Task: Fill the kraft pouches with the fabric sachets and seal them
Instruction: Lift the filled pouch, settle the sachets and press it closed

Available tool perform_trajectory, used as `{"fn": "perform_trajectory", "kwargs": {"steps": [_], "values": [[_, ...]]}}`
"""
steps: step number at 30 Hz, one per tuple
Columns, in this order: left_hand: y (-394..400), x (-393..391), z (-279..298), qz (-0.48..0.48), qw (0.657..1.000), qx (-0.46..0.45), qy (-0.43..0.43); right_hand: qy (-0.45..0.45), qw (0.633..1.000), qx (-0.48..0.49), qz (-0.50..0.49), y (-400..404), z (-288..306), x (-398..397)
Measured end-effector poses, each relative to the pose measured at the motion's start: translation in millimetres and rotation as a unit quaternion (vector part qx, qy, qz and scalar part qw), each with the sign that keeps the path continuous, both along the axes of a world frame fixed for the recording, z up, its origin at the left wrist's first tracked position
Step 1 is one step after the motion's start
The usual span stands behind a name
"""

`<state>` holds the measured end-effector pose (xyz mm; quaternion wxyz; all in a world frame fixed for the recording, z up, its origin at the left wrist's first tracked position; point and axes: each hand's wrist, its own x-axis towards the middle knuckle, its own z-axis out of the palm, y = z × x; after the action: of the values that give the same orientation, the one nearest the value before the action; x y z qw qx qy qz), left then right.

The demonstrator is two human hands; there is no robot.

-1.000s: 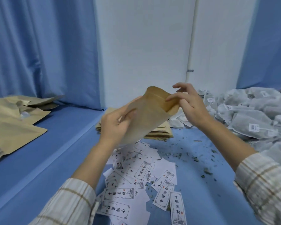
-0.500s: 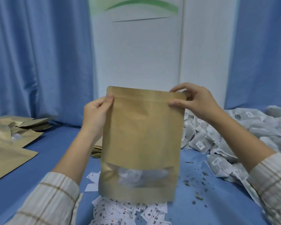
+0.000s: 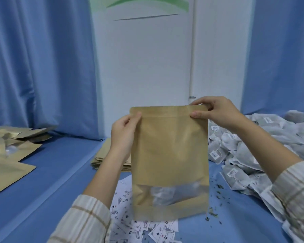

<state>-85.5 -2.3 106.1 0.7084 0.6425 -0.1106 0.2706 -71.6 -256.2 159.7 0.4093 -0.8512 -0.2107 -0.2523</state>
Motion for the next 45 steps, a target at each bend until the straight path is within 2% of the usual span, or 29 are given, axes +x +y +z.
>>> {"fn": "perform_trajectory", "kwargs": {"steps": [4,6,8,10,12,13,15,17,21,23,25,27,32,35,38,42,45], "values": [[-10.6,0.2,-7.5,-0.01,0.999,0.026,0.019,0.011,0.989,-0.138,-0.059,7.9,11.6,-7.4],[-15.2,0.2,-9.1,0.014,1.0,0.024,0.012,-0.043,0.992,-0.111,-0.04,28.3,15.3,-17.6],[-22.1,-1.0,-9.7,0.03,0.999,0.028,-0.004,-0.147,0.98,-0.13,-0.032,56.4,15.1,-21.1],[-30.0,-4.7,-9.5,0.032,0.999,0.032,-0.022,-0.224,0.941,-0.232,-0.101,83.3,7.9,-19.8],[-34.6,-9.4,-8.5,0.038,0.998,0.029,-0.031,-0.322,0.859,-0.314,-0.244,95.7,-1.4,-18.6],[-35.1,-11.1,-8.5,0.044,0.998,0.027,-0.033,-0.36,0.822,-0.328,-0.295,99.1,-4.1,-20.9],[-34.4,-13.3,-8.8,0.061,0.997,0.027,-0.039,-0.429,0.794,-0.28,-0.327,100.2,-6.5,-24.8],[-34.9,-14.7,-9.4,0.07,0.996,0.026,-0.038,-0.462,0.795,-0.244,-0.309,101.1,-9.5,-21.3],[-38.6,-13.1,-10.6,0.106,0.992,0.046,-0.048,-0.441,0.814,-0.243,-0.288,107.8,-8.4,-21.3],[-38.2,-12.0,-11.7,0.124,0.988,0.068,-0.057,-0.383,0.851,-0.267,-0.239,104.5,-9.2,-16.4],[-34.5,-9.6,-12.2,0.143,0.985,0.082,-0.056,-0.26,0.906,-0.287,-0.171,98.5,-8.9,-13.9],[-30.0,-8.0,-12.1,0.153,0.983,0.094,-0.048,-0.238,0.921,-0.28,-0.132,95.4,-13.1,-13.0],[-28.4,-10.7,-17.5,0.011,0.999,0.053,-0.003,-0.311,0.91,-0.252,-0.105,94.5,-23.3,-13.0],[-23.3,-14.5,-17.8,-0.058,0.995,0.083,-0.014,-0.31,0.915,-0.229,-0.115,91.0,-25.7,-12.7],[-18.7,-15.3,-17.2,-0.064,0.993,0.097,-0.023,-0.224,0.934,-0.256,-0.111,82.1,-20.5,-9.2],[-6.7,-8.0,-21.2,0.007,0.997,0.07,-0.024,-0.069,0.964,-0.255,-0.014,50.0,-10.7,-6.5],[-5.1,-6.2,-22.7,0.016,0.997,0.065,-0.03,-0.038,0.978,-0.203,0.008,39.6,-7.7,-6.7]]}}
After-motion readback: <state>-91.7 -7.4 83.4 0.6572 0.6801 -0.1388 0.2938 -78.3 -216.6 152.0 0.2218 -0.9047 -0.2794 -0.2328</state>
